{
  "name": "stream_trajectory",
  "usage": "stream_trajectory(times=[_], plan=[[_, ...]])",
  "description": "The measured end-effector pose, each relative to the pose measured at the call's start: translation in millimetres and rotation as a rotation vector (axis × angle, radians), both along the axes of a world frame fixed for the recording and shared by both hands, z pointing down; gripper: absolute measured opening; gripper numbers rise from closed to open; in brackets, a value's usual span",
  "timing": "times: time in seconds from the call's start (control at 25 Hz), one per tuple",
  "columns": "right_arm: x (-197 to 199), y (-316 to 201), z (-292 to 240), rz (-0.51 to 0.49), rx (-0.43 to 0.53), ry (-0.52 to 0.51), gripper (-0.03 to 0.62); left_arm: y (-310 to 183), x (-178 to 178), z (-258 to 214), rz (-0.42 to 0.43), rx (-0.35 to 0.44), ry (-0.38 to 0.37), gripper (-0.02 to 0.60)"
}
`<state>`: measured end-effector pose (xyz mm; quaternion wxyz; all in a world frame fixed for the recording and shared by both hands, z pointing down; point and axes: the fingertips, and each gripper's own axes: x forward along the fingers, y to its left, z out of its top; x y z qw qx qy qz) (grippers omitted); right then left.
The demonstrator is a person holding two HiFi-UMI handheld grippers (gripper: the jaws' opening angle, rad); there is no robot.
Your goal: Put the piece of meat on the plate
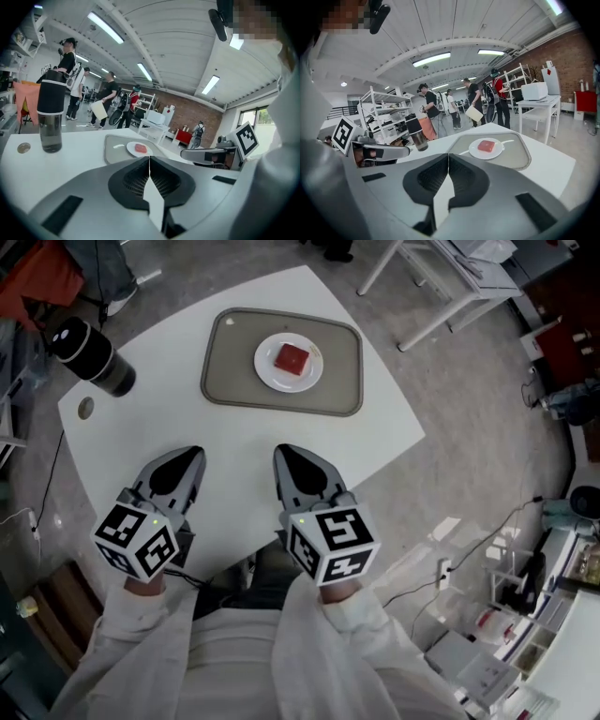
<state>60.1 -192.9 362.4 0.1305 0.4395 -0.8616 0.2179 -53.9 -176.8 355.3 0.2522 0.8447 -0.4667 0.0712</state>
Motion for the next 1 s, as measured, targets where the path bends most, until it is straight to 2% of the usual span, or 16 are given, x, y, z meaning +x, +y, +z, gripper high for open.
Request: stream_trajectory(times=[0.24,0.48,0.68,1.0], plan=[[-28.2,65.8,-15.2,0.034,0.045,-0.009,0.015,63.0,-13.9,-7.4,0.080,0.014,0.002,0.011],[-46.2,112.6,-19.5,0.034,0.047,0.004,0.015,106.8,-14.4,-10.1,0.138,0.004,0.017,0.011],[-58.5,136.4,-23.0,-0.018,0.046,0.028,0.015,130.1,-6.5,-9.1,0.180,0.025,-0.017,0.011],[-52.3,150.7,-29.3,-0.040,0.040,0.028,0.015,149.7,13.8,-13.0,0.190,-0.008,0.034,0.011]])
